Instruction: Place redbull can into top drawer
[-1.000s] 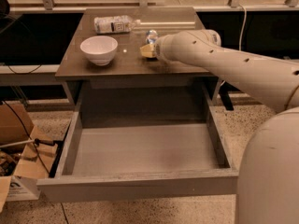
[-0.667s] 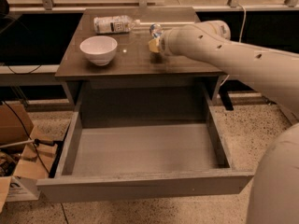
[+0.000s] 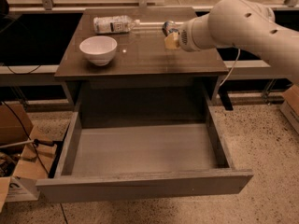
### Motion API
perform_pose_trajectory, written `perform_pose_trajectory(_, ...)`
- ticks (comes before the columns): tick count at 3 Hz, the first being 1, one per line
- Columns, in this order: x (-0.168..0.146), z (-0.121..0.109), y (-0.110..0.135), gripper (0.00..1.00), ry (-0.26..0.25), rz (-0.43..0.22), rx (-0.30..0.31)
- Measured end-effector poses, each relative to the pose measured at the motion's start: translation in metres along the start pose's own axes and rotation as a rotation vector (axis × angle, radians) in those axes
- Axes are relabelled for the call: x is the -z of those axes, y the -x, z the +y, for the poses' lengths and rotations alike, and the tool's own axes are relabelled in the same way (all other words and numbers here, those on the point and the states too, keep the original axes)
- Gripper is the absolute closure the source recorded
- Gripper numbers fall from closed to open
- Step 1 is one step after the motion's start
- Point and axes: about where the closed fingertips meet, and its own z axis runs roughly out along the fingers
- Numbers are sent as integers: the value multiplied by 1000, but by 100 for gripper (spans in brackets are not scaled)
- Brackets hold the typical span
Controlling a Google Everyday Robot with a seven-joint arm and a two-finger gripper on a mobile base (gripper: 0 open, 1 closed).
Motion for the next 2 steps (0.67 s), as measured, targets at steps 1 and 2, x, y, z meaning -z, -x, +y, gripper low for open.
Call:
perform_pose_trajectory(1,52,21,-35,100,117,72,-41)
perform_pose_trajectory(2,105,54,-73,100,233,129,-135)
